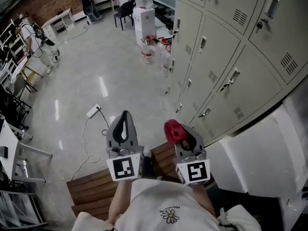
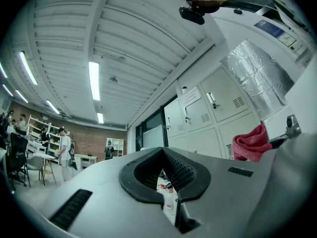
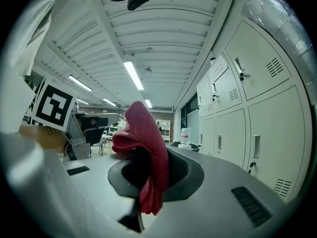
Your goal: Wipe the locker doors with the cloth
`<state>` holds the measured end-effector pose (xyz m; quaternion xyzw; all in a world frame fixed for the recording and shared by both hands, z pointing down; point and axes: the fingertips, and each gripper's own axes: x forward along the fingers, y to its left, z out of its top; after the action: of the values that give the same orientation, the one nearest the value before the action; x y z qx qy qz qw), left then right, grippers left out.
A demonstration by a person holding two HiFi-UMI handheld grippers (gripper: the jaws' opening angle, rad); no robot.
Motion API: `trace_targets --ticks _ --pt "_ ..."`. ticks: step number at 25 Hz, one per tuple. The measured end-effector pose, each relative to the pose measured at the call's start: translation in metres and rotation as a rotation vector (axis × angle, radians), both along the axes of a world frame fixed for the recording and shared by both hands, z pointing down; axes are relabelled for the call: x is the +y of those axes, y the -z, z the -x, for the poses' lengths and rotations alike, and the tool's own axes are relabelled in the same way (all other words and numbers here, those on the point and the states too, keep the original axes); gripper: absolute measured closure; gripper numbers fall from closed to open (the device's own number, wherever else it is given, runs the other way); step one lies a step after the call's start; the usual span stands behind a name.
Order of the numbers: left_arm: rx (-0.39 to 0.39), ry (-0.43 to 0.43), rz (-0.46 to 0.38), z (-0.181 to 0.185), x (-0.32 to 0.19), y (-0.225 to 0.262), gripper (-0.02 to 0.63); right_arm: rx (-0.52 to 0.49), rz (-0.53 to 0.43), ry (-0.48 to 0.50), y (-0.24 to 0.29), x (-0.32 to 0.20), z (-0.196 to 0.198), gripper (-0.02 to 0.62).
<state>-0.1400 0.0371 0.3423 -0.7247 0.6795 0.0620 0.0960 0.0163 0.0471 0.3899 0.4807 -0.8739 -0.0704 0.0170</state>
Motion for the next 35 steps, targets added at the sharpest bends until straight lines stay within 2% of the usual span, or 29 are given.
trace_targets --ticks 6,12,17,20,23,26,35 --pt "0.001 -0.044 -0.014 0.012 -0.059 -0.045 0.59 -0.032 -0.018 -0.023 -0.035 -0.06 0.019 0.569" --pt "0.009 -0.066 -0.044 0.05 -0.105 -0.041 0.589 -0.071 -0.013 -0.04 -0.042 -0.12 0.056 0.569" --pt "0.015 -0.074 -0.008 0.084 -0.14 -0.05 0.589 -0.065 -0.023 -0.067 -0.039 -0.153 0.082 0.569" --pt "0.021 -0.105 -0.025 0.093 -0.156 -0.051 0.589 -0.056 -0.038 -0.099 -0.037 -0.166 0.09 0.569" --pt "0.034 -0.134 -0.024 0.094 -0.172 -0.054 0.589 -0.052 -0.039 -0.13 -0.038 -0.177 0.089 0.569" --pt "0.006 -0.16 0.003 0.087 -0.185 -0.059 0.589 -0.046 -0.034 -0.15 -0.04 -0.186 0.086 0.569" --pt "0.017 -0.254 0.004 0.034 -0.231 -0.055 0.589 -0.089 -0.076 -0.225 -0.024 -0.233 0.051 0.569"
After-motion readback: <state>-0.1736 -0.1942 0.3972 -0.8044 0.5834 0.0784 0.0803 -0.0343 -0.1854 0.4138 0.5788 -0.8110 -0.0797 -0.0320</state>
